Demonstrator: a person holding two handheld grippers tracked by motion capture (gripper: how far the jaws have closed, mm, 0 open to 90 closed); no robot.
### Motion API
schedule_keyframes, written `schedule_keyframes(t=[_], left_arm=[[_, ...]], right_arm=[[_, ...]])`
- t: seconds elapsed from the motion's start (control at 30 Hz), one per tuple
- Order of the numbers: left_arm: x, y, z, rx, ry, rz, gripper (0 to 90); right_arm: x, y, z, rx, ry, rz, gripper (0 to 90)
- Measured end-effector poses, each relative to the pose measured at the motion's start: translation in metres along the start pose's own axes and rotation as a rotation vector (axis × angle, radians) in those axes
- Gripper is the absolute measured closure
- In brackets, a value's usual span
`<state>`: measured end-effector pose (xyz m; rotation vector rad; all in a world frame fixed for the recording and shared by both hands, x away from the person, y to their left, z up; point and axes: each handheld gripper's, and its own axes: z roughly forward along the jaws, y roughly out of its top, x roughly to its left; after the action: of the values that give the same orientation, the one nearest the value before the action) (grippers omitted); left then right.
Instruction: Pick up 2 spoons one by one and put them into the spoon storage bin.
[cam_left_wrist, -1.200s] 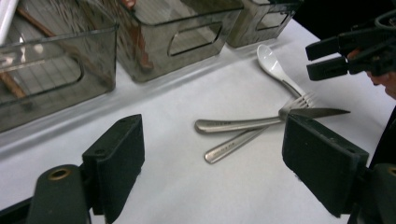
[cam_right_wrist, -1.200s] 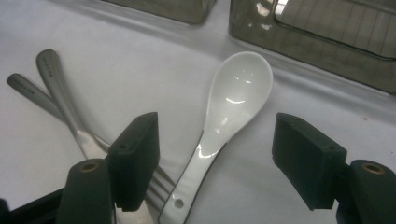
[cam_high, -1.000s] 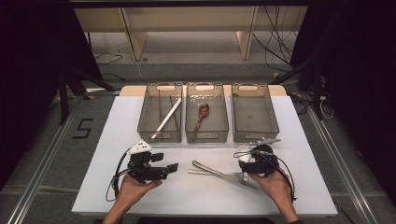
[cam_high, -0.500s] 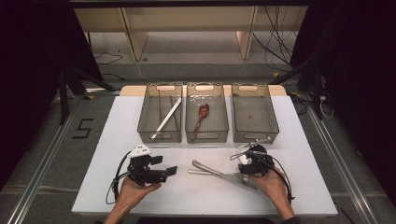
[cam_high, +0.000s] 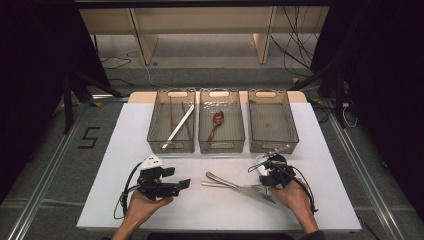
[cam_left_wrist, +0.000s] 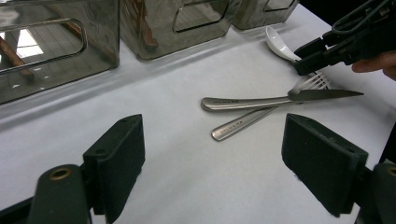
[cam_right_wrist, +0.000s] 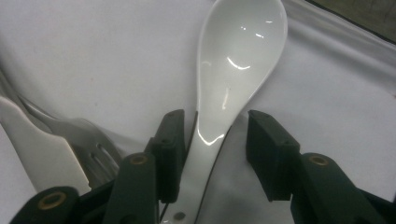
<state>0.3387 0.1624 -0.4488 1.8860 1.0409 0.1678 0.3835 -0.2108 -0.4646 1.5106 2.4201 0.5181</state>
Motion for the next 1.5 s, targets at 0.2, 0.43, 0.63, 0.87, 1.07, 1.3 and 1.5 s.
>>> schedule_keyframes(t=[0.2,0.43,0.63,0.87,1.07,1.3,1.5], left_arm=[[0.0,0.0,0.0,0.002,-0.001,0.004,21.2],[-0.001,0.0,-0.001,-0.004,0.001,0.008,21.6],[-0.001,0.0,-0.001,-0.013,0.004,0.007,22.0],[-0.001,0.0,-0.002,-0.016,0.006,0.008,22.0],[0.002,0.0,-0.007,-0.028,0.017,0.003,22.0],[0.006,-0.002,-0.015,-0.055,0.021,-0.003,22.0],[0.006,-0.005,-0.018,-0.057,0.034,0.027,21.8]], right_arm=[[0.0,0.001,-0.001,0.021,0.001,-0.012,69.5],[-0.005,0.001,-0.002,0.015,0.023,0.001,73.5],[-0.011,-0.002,-0.002,-0.006,0.064,0.019,74.1],[-0.012,-0.003,-0.008,-0.043,0.093,0.007,74.5],[-0.006,-0.002,-0.022,-0.085,0.102,-0.03,74.6],[0.005,0.01,-0.041,-0.149,0.113,-0.072,74.6],[0.013,0.03,-0.043,-0.179,0.117,-0.1,74.8]])
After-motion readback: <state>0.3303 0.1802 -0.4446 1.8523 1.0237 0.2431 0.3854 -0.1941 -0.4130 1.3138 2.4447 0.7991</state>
